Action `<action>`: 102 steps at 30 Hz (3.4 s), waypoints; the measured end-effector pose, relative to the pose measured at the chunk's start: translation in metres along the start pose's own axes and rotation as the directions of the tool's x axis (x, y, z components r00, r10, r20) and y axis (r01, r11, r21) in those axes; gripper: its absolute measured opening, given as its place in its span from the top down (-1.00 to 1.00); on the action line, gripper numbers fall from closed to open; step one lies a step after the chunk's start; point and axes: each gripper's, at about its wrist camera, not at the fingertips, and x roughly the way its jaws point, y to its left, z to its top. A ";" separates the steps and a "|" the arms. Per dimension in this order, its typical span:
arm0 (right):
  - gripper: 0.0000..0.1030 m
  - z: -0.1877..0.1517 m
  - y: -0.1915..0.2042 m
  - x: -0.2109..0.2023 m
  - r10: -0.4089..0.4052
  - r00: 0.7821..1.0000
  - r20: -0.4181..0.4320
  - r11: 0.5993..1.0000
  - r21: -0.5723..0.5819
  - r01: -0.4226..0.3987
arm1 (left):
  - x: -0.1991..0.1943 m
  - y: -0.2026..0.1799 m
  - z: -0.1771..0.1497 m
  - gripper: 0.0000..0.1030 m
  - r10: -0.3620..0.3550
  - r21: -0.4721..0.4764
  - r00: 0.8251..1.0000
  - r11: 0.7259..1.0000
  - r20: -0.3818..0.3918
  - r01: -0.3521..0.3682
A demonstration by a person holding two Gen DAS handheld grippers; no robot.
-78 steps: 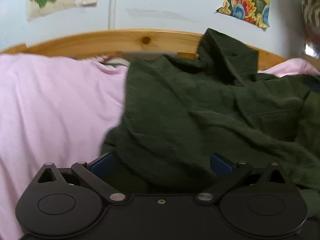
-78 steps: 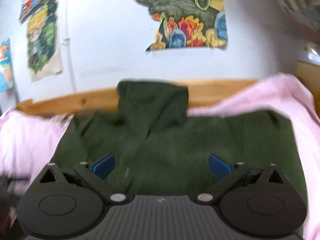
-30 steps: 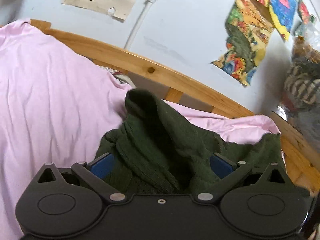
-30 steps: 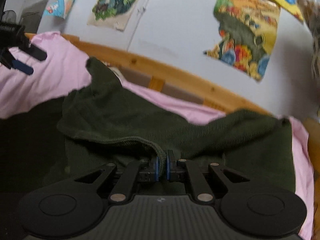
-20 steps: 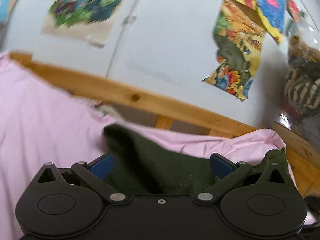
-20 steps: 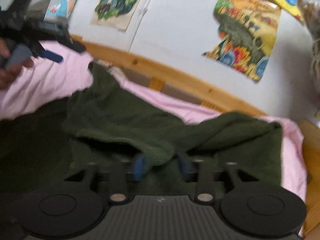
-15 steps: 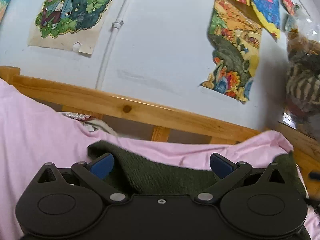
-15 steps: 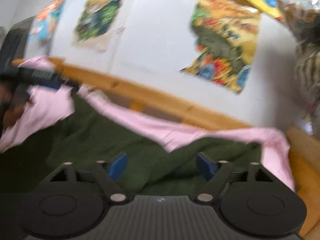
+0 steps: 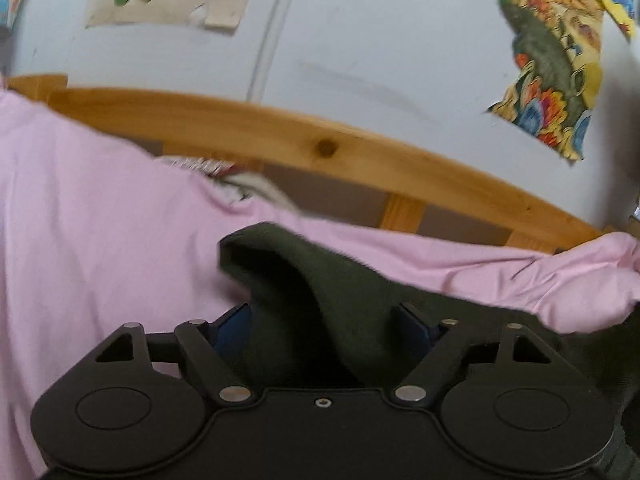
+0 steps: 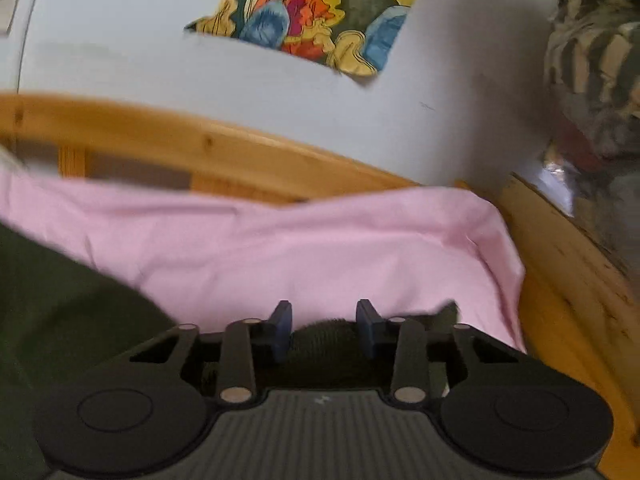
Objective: Fold large clothes
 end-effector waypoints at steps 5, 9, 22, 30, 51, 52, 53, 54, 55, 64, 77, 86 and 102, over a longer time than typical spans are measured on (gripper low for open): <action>0.35 -0.075 -0.010 -0.035 -0.029 0.997 0.065 0.993 -0.117 0.036 | 0.020 0.026 -0.015 -0.46 0.045 -0.019 0.995 0.999 -0.092 -0.047; 0.29 -0.130 -0.006 -0.026 -0.018 0.996 0.085 0.997 -0.072 0.024 | 0.032 0.031 -0.020 -0.51 0.100 0.026 0.988 0.995 -0.116 -0.097; -0.77 -0.116 -0.007 -0.107 -0.073 0.879 0.471 0.991 -0.062 0.116 | -0.027 0.017 -0.003 -0.79 0.099 0.127 0.989 0.985 0.114 -0.114; -0.62 -0.083 -0.014 -0.018 -0.225 0.911 0.345 0.960 -0.078 0.267 | 0.038 -0.009 0.000 -0.84 0.248 0.226 0.969 0.943 0.014 -0.245; -0.99 -0.139 -0.063 -0.043 -0.048 0.981 0.187 0.982 0.190 0.012 | -0.026 0.021 -0.018 -0.99 -0.009 0.130 0.990 0.991 -0.140 0.027; -0.99 -0.141 -0.058 -0.050 -0.016 0.984 0.176 0.985 0.173 -0.015 | -0.037 0.018 -0.020 -0.99 -0.020 0.150 0.990 0.988 -0.140 0.041; -0.99 -0.143 -0.053 -0.058 0.007 0.985 0.170 0.987 0.156 -0.034 | -0.050 0.014 -0.024 -0.99 -0.033 0.171 0.989 0.984 -0.143 0.058; -0.99 -0.145 -0.049 -0.066 0.027 0.985 0.172 0.989 0.142 -0.052 | -0.060 0.011 -0.027 -0.99 -0.045 0.189 0.988 0.979 -0.149 0.073; -0.99 -0.146 -0.045 -0.075 0.048 0.983 0.175 0.989 0.127 -0.071 | -0.070 0.007 -0.030 -0.99 -0.053 0.204 0.986 0.975 -0.160 0.085; -0.99 -0.182 -0.025 -0.157 0.295 0.947 0.126 0.954 0.013 -0.299 | -0.163 -0.012 -0.085 -0.99 -0.085 0.332 0.963 0.928 -0.255 0.169; -0.99 -0.286 0.030 -0.282 0.546 0.837 -0.032 0.813 -0.222 -0.539 | -0.298 -0.035 -0.194 -0.99 -0.099 0.628 0.915 0.698 -0.392 0.345; -0.99 -0.312 0.075 -0.287 0.614 0.768 -0.182 0.654 -0.427 -0.624 | -0.305 -0.034 -0.232 -0.99 -0.050 0.666 0.886 0.640 -0.462 0.383; -0.99 -0.285 0.036 -0.282 0.573 0.806 0.149 0.815 -0.210 -0.541 | -0.305 -0.053 -0.250 -0.99 -0.029 0.776 0.938 0.553 -0.346 0.304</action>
